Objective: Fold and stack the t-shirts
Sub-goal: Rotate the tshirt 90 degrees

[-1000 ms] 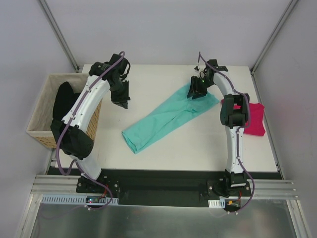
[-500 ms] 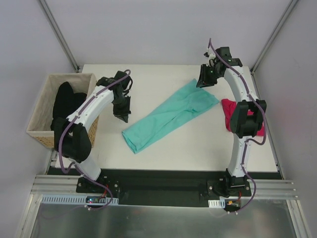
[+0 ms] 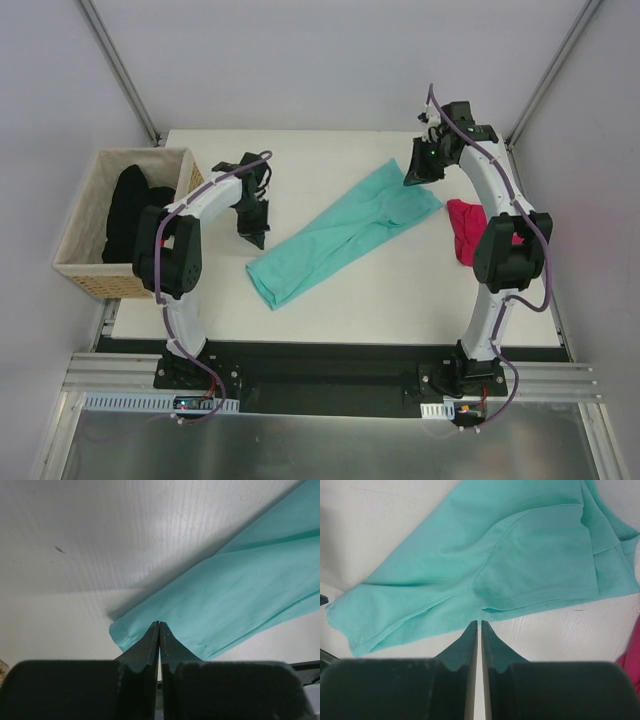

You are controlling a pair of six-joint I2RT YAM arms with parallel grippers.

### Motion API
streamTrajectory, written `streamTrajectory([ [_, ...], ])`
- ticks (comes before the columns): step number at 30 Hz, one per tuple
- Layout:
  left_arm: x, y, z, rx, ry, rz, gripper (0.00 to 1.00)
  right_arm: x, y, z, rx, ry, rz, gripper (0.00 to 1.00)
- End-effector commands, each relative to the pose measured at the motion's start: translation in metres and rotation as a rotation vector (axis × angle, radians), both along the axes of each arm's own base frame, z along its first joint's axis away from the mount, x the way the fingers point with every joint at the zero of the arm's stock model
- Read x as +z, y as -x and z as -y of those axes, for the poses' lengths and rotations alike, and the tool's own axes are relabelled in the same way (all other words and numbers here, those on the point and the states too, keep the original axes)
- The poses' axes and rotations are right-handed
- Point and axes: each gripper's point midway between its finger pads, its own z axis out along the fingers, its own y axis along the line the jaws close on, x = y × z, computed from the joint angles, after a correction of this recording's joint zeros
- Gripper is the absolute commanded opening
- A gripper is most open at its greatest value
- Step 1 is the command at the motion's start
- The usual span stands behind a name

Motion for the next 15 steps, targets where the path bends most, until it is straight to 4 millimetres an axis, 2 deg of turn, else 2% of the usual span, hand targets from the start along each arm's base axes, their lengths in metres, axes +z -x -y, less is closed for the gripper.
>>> streamTrajectory([
  [1, -0.008, -0.011, -0.004, 0.001, 0.033, -0.012, 0.00, 0.056, 0.005, -0.001, -0.010, -0.037, 0.105, 0.09],
  [7, -0.019, -0.020, -0.007, 0.021, 0.050, -0.031, 0.00, 0.084, 0.009, -0.003, -0.011, -0.058, 0.150, 0.09],
  [15, -0.037, -0.011, 0.000, 0.031, 0.093, -0.096, 0.00, 0.122, 0.018, -0.002, -0.016, -0.074, 0.210, 0.09],
])
